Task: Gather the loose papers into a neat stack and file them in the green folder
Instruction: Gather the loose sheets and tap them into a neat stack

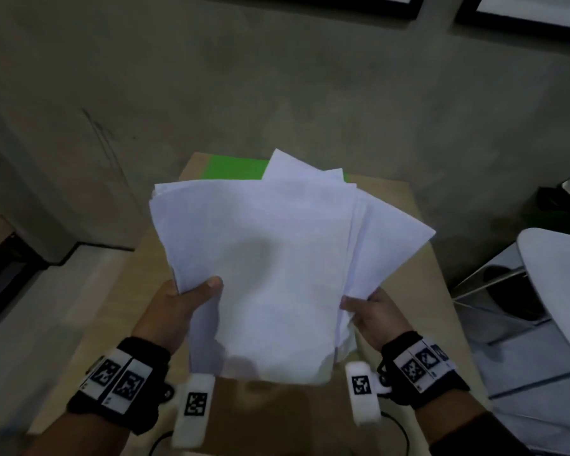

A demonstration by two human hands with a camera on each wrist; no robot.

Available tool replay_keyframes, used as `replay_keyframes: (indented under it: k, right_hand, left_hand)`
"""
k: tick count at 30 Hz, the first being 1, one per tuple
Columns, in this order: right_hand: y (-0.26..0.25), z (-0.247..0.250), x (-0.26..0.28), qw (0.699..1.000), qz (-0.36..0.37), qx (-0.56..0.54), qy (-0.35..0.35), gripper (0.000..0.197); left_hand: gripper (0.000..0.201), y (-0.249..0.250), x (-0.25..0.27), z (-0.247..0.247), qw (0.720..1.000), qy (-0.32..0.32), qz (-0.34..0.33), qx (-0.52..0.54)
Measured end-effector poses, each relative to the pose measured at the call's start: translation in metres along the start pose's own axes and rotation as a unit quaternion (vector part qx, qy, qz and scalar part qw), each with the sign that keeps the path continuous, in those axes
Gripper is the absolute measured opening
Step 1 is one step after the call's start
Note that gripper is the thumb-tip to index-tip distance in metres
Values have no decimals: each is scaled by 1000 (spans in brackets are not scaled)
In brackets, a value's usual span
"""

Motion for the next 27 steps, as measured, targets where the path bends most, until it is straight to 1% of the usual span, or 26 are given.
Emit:
replay_keyframes:
  k: [1,2,3,4,6,7,8,9,10,11,12,13,15,16,17,19,20,22,23,25,27]
  right_hand:
    - [3,-3,4,1000,-5,9,14,25]
    - [6,-7,7,1000,-13,21,17,34]
    - [10,-10,9,999,-29,15,24,38]
    - [11,-15,11,999,-31,-5,20,36]
    - [9,-26,17,995,-31,-89,18,22]
    - [6,-26,22,990,-27,-132,44,29]
    - [4,-29,25,987,-17,-156,27,44]
    - [-2,-32,28,989,-6,-144,17,50]
    - [-7,-32,31,995,6,-102,17,40]
    - [-13,-35,35,999,15,-33,14,26]
    - [-17,-33,39,999,23,30,23,22]
    - [-20,-29,40,996,26,70,47,28]
    - [-24,-19,44,990,41,97,89,33]
    - [-26,-18,45,990,50,97,94,34]
    - [-27,-16,46,989,57,92,104,34]
    - [-27,-16,49,987,74,95,105,37]
    - [-25,-16,50,987,82,99,96,40]
    - [-23,-20,53,986,81,116,86,44]
    - [-22,-22,54,986,77,123,84,46]
    - [-21,-23,56,986,77,131,75,50]
    - [-27,-25,60,984,94,137,69,54]
  left_hand:
    - [87,1,-1,-7,1000,-17,-1,-1]
    - [86,1,-1,-11,1000,-25,1,-3]
    - [83,0,-2,-14,1000,-26,5,-8]
    - [75,-3,-2,-14,1000,-18,10,-12]
    - [45,-6,-2,-13,1000,3,13,-14]
    - [32,-5,-1,-15,1000,9,9,-17]
    - [20,-3,0,-17,1000,14,2,-23]
    - [14,0,0,-19,999,19,-9,-34]
    - [13,4,2,-21,998,24,-24,-49]
    - [18,10,2,-22,996,23,-43,-68]
    - [29,15,2,-25,994,14,-66,-88]
    - [45,20,2,-29,990,-1,-92,-103]
    - [85,27,1,-37,981,-31,-136,-135]
    - [102,29,0,-39,979,-34,-146,-138]
    - [111,31,0,-41,979,-33,-153,-129]
    - [117,29,0,-41,983,-25,-152,-102]
    - [114,23,-2,-41,985,-26,-142,-91]
    - [102,15,-1,-42,989,-38,-121,-72]
    - [100,14,0,-43,989,-51,-118,-68]
    - [102,14,2,-49,987,-86,-113,-70]
    - [97,17,5,-51,985,-100,-123,-63]
Point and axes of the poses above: each hand's wrist, its own x-axis away from the middle knuckle, its own z-axis out of the back of the hand, y = z × x, the point moved 9 cm from there along -x, towards the middle knuckle, and after that the axes turned 9 degrees about -y, right-handed, at the moved point
